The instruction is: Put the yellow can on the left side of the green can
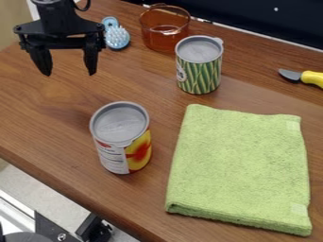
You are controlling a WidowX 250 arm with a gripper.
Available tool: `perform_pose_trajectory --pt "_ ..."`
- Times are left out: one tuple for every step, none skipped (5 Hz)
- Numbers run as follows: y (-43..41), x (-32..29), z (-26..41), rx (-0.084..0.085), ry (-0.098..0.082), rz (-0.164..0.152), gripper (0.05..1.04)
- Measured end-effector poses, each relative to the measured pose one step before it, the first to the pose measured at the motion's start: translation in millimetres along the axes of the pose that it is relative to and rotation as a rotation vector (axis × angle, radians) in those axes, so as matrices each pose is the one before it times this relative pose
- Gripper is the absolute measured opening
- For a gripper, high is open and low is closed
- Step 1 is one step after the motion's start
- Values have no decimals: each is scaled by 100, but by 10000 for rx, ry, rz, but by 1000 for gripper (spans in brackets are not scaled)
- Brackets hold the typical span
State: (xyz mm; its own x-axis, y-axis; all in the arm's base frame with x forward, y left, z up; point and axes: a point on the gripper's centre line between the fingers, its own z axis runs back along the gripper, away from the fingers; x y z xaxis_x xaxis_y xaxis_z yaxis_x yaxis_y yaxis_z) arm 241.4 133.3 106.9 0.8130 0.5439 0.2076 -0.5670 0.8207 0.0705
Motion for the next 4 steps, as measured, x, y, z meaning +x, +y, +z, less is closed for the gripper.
perform_pose_trajectory --pt "-59 -372 -509 -6 219 67 997" --pt "-568 -384 680 -257 77 1019 997" --pt "-489 -678 1787 -283 -86 822 997" --pt "-984 -1804 1644 -55 376 1184 997"
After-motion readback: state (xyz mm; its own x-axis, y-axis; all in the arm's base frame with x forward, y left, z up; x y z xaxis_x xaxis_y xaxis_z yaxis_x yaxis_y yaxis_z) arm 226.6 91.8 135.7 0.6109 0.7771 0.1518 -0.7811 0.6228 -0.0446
